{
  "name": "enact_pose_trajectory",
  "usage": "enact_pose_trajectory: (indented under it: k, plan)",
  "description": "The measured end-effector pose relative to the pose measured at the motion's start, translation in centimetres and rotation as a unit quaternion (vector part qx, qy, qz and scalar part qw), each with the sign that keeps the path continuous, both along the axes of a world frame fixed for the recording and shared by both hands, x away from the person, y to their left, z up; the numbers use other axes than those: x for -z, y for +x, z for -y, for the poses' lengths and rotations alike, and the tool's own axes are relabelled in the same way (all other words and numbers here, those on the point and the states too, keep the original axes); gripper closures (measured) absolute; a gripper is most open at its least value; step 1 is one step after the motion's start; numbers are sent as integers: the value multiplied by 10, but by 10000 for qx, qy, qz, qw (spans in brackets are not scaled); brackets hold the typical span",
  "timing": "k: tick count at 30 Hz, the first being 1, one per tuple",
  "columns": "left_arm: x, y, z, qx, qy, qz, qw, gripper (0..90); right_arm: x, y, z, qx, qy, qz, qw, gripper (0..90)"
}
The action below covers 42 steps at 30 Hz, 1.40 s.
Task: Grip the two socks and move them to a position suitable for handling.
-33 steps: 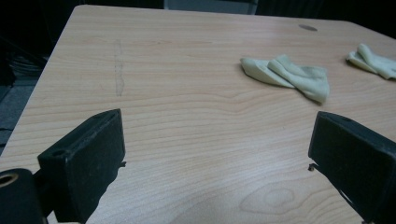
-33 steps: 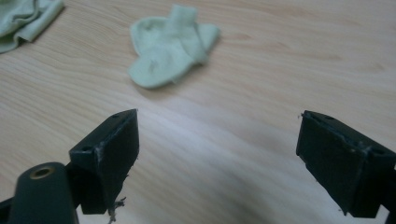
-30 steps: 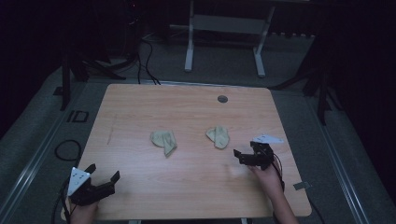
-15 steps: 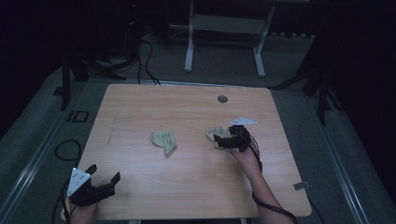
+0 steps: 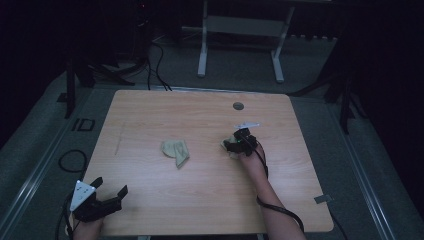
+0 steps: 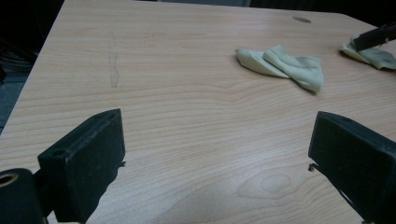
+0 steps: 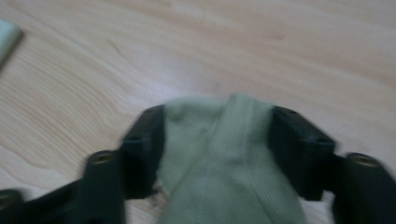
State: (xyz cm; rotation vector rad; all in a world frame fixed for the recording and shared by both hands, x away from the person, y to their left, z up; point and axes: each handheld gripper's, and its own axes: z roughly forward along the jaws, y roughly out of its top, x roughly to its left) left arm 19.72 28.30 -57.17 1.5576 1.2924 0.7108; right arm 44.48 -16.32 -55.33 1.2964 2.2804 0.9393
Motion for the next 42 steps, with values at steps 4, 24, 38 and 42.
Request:
enact_pose_trajectory:
  k: [4, 24, 38, 42]
  plan:
    - [1, 0, 0, 13, 17, -22, 10000, 39, 6, -3, -3, 64, -198, 60, 9998, 431]
    - [2, -1, -2, 8, -8, -49, 10000, 40, -16, -28, -11, 25, -150, 292, 9995, 794]
    - [-2, -1, 9, 115, 51, -31, 9999, 39, -54, -86, -1, -209, 124, 558, 9981, 794]
    - [-4, 0, 15, 186, 38, 2, 9998, 40, -59, -106, 1, -298, 163, 588, 9977, 794]
